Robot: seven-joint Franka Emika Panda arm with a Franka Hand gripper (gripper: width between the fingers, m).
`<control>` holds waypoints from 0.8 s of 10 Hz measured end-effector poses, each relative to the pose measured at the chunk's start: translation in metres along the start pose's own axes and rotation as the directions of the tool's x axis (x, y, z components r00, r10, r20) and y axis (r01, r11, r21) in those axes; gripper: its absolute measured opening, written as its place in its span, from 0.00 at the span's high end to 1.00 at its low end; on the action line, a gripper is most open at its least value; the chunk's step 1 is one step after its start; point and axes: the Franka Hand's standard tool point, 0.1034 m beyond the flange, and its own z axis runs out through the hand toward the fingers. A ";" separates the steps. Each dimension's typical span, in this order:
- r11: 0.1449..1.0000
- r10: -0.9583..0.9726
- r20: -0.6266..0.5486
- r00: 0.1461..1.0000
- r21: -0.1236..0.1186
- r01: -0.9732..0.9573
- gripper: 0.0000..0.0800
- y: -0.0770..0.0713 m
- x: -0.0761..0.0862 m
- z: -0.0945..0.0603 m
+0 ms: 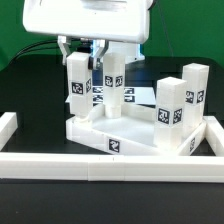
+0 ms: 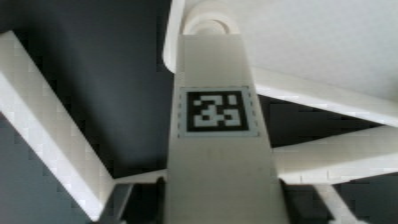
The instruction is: Assemble desk
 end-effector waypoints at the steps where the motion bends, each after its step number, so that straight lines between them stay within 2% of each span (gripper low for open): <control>1: 1.000 -0.003 -0.006 1.000 -0.001 0.003 0.64 -0.001 -0.001 0.001; 3: 1.000 0.007 -0.041 0.999 0.000 -0.007 0.64 -0.002 -0.002 0.003; 6: 0.998 0.070 -0.138 0.988 0.001 -0.071 0.64 0.001 -0.013 0.007; 8: 0.997 0.073 -0.147 0.986 0.002 -0.073 0.62 0.002 -0.012 0.007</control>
Offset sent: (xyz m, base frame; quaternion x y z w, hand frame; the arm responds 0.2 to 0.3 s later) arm -0.0182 0.0097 -0.0206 0.0269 0.0303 0.0734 0.9965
